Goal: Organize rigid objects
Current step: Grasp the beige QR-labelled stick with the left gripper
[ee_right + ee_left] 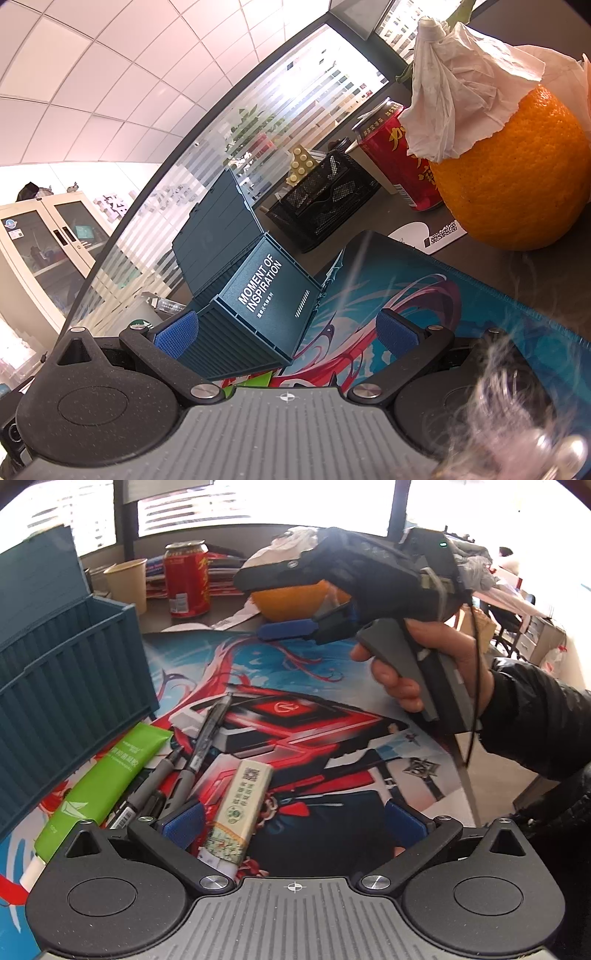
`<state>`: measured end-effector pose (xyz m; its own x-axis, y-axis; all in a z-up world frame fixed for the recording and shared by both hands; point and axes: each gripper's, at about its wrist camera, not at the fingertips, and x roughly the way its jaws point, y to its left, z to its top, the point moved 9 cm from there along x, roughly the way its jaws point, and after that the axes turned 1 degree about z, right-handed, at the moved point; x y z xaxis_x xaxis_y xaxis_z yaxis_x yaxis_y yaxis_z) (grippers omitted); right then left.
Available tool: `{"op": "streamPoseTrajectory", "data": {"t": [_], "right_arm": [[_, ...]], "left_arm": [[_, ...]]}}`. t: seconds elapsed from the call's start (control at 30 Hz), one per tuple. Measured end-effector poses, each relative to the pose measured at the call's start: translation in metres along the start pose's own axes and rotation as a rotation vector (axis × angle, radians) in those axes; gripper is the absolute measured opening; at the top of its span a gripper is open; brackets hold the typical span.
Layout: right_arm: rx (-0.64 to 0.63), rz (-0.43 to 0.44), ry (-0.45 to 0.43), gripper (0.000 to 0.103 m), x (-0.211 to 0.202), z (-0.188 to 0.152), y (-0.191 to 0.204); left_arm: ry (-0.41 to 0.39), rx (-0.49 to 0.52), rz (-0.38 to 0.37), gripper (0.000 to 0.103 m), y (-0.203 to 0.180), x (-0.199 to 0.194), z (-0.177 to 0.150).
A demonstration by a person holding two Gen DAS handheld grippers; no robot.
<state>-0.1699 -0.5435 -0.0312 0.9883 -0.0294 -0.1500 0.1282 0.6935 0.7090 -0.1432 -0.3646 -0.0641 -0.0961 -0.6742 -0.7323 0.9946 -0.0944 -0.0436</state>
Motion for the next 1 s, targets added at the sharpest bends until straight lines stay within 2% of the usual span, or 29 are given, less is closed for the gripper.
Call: {"op": "streamPoseTrajectory", "data": {"t": [0.27, 0.37, 0.47, 0.53, 0.57, 0.63, 0.73, 0.9, 1.0], "right_arm": [[0.000, 0.000, 0.001, 0.103, 0.000, 0.000, 0.000], [0.000, 0.000, 0.000, 0.103, 0.000, 0.000, 0.000], [0.000, -0.001, 0.000, 0.103, 0.000, 0.000, 0.000], [0.000, -0.001, 0.000, 0.103, 0.000, 0.000, 0.000], [0.000, 0.000, 0.000, 0.103, 0.000, 0.000, 0.000], [0.001, -0.001, -0.001, 0.103, 0.000, 0.000, 0.000], [0.001, -0.001, -0.001, 0.103, 0.000, 0.000, 0.000], [0.000, 0.000, -0.001, 0.103, 0.000, 0.000, 0.000], [0.001, -0.001, 0.000, 0.103, 0.000, 0.000, 0.000]], "left_arm": [[-0.007, 0.043, 0.045, 0.102, 0.004, 0.004, -0.001], [-0.014, 0.055, 0.056, 0.096, 0.004, 0.004, -0.001], [-0.026, 0.051, 0.059, 0.080, 0.005, 0.000, 0.001], [-0.029, 0.049, 0.061, 0.065, 0.006, -0.002, 0.002], [-0.028, 0.049, 0.061, 0.062, 0.006, -0.002, 0.003], [-0.024, 0.052, 0.058, 0.048, 0.005, -0.004, 0.003], [-0.015, 0.066, 0.049, 0.034, -0.001, -0.006, 0.002], [-0.014, 0.067, 0.062, 0.031, -0.006, -0.007, 0.001], [-0.016, 0.066, 0.071, 0.025, -0.009, -0.007, 0.001]]}}
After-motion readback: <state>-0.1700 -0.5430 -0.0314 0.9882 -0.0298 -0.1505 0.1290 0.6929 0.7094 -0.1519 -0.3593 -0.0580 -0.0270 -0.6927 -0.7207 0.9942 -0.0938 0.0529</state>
